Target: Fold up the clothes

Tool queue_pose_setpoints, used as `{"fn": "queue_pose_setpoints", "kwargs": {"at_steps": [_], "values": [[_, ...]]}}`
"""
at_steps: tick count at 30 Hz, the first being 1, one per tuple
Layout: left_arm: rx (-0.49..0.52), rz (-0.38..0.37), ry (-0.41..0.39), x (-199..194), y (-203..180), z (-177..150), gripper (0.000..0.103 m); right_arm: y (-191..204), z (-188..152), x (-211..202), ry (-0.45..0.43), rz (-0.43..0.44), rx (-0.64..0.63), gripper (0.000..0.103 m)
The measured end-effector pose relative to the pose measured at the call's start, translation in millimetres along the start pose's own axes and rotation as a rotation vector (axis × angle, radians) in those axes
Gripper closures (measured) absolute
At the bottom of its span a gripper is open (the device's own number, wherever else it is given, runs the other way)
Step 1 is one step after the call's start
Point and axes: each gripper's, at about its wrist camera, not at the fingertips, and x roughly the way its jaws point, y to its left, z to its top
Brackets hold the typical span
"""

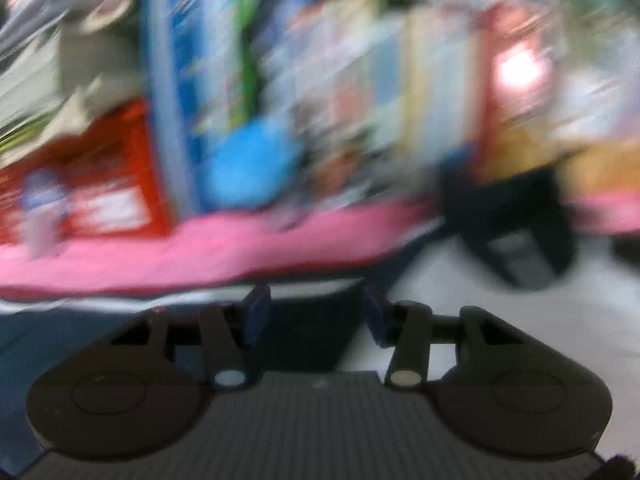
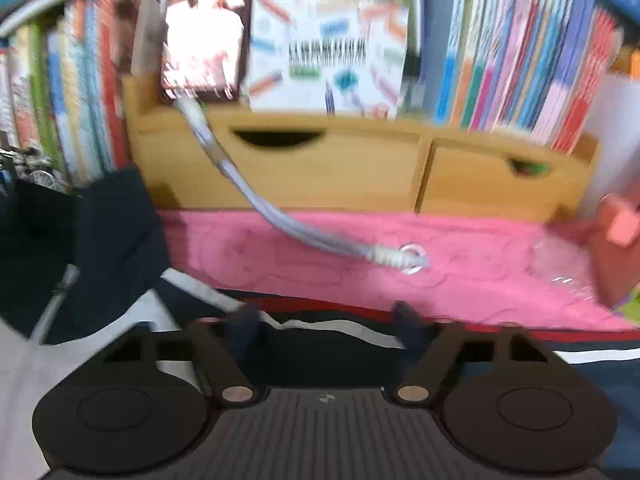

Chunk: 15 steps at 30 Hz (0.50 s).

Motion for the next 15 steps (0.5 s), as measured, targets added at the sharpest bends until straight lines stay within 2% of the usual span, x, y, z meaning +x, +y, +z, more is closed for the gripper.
{"fn": "queue_pose_setpoints", "kwargs": {"at_steps": [1,2,4,5,6,7,9,11,12,13,15], "values": [[0.036,-0.070,-0.010,-8,-11,1,0.062,5,-1,-14,-0.018,0.055,-0.013,0.047],[0.075,-0.105,0.006,-3,-24,1,0.063,12,-3,-22,-0.023,0.114,-0.031,0.057],[0.152,-0.156,0.050,14,-50,1,0.071,39,-12,-32,0.004,0.257,-0.120,0.065],[0.160,-0.145,0.087,30,-59,1,0.076,54,-16,-29,0.024,0.307,-0.168,0.070],[0.141,-0.121,0.122,48,-63,1,0.079,64,-18,-23,0.038,0.306,-0.197,0.072],[0.126,-0.093,0.121,61,-62,2,0.080,74,-19,-16,0.053,0.305,-0.226,0.073],[0.102,-0.032,0.096,84,-56,3,0.075,83,-19,-2,0.042,0.288,-0.239,0.073],[0.064,-0.011,0.099,95,-48,6,0.068,80,-13,10,0.011,0.267,-0.208,0.059],[0.044,-0.015,0.102,97,-44,7,0.066,76,-9,19,0.008,0.257,-0.183,0.057],[0.030,-0.019,0.104,98,-42,7,0.066,71,-8,24,0.008,0.261,-0.150,0.050],[0.047,-0.003,0.103,97,-45,6,0.065,65,-5,31,0.013,0.267,-0.112,0.046]]}}
